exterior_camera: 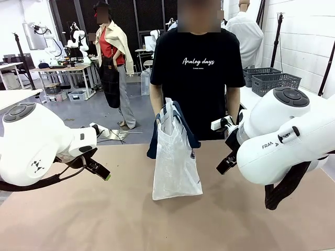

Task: Transfer purchased items from the store into the shopping bag.
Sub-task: Open the Reusable shopping bag in the center of the table.

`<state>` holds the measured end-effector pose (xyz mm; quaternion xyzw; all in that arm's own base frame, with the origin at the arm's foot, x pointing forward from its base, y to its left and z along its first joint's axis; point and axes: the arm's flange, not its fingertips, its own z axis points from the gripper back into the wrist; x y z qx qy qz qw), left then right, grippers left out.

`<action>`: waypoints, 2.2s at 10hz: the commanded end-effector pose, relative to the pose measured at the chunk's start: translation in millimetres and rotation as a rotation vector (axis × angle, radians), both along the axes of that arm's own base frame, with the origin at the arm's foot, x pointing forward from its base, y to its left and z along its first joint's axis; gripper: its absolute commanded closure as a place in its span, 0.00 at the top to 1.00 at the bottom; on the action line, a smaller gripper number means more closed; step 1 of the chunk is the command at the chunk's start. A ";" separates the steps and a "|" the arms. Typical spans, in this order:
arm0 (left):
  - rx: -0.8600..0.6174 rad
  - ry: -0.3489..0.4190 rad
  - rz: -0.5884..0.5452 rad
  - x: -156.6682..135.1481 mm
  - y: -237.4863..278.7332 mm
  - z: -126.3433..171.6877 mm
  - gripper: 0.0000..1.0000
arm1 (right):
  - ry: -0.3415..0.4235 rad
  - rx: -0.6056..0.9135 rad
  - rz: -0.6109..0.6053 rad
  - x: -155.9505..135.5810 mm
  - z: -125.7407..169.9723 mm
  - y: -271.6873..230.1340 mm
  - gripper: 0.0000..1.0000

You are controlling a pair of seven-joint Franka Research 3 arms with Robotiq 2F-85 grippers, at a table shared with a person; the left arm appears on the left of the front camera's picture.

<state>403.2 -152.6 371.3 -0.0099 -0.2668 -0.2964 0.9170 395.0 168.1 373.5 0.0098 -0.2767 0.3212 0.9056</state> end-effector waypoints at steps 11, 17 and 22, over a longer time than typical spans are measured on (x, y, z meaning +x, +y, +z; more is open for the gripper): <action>-0.101 0.082 -0.070 -7.8 -19.5 36.1 1.00 | 0.054 0.074 -0.061 10.6 34.5 9.4 1.00; -0.105 0.057 0.034 24.1 -87.6 141.0 1.00 | 0.109 0.019 -0.241 74.6 163.7 70.8 1.00; -0.132 0.043 -0.019 28.5 -113.7 181.2 1.00 | 0.092 0.040 -0.221 74.6 193.2 74.4 1.00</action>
